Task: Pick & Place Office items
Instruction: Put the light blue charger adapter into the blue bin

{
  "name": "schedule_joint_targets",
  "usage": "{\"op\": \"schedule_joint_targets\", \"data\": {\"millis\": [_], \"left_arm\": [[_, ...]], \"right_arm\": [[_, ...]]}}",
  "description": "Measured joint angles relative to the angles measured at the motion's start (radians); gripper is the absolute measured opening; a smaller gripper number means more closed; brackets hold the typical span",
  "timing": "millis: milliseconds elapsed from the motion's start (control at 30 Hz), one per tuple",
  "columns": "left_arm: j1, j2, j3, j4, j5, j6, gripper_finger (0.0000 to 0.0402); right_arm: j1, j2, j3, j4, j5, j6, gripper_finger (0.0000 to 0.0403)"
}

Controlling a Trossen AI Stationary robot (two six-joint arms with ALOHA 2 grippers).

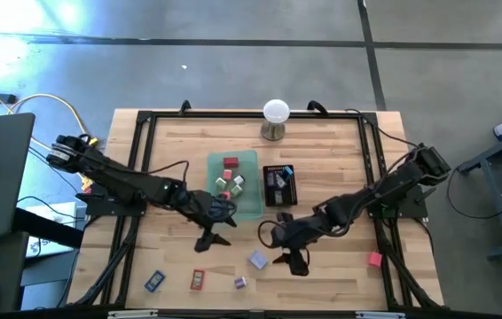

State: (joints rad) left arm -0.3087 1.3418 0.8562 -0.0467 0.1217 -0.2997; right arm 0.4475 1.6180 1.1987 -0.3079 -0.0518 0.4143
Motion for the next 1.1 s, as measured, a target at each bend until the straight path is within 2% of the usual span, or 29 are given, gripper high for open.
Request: {"op": "schedule_joint_targets", "data": {"millis": [167,267,533,733,933,1100], "left_arm": [[-0.037,0.000,0.000,-0.004,0.000,-0.006,0.0291],[-0.045,0.000,0.000,-0.006,0.000,-0.008,0.0291],[-0.043,0.000,0.000,-0.028,-0.019,-0.008,0.0291],[-0.043,0.000,0.000,-0.047,-0.025,-0.031,0.0291],[-0.043,0.000,0.000,-0.065,-0.027,-0.060,0.0291],[-0.042,0.000,0.000,-0.086,-0.031,-0.061,0.0291]], "right_arm": [[0.014,0.006,0.073,-0.024,-0.009,-0.023,0.0199],[0.018,0.010,0.128,-0.101,0.010,-0.020,0.0199],[-0.011,0.019,0.160,-0.204,0.073,0.121,0.0199],[-0.012,0.115,0.185,-0.146,0.011,0.116,0.0199],[-0.024,0.265,0.311,-0.290,0.031,0.083,0.0199],[-0.066,0.329,0.347,-0.413,0.056,0.169,0.0199]]}}
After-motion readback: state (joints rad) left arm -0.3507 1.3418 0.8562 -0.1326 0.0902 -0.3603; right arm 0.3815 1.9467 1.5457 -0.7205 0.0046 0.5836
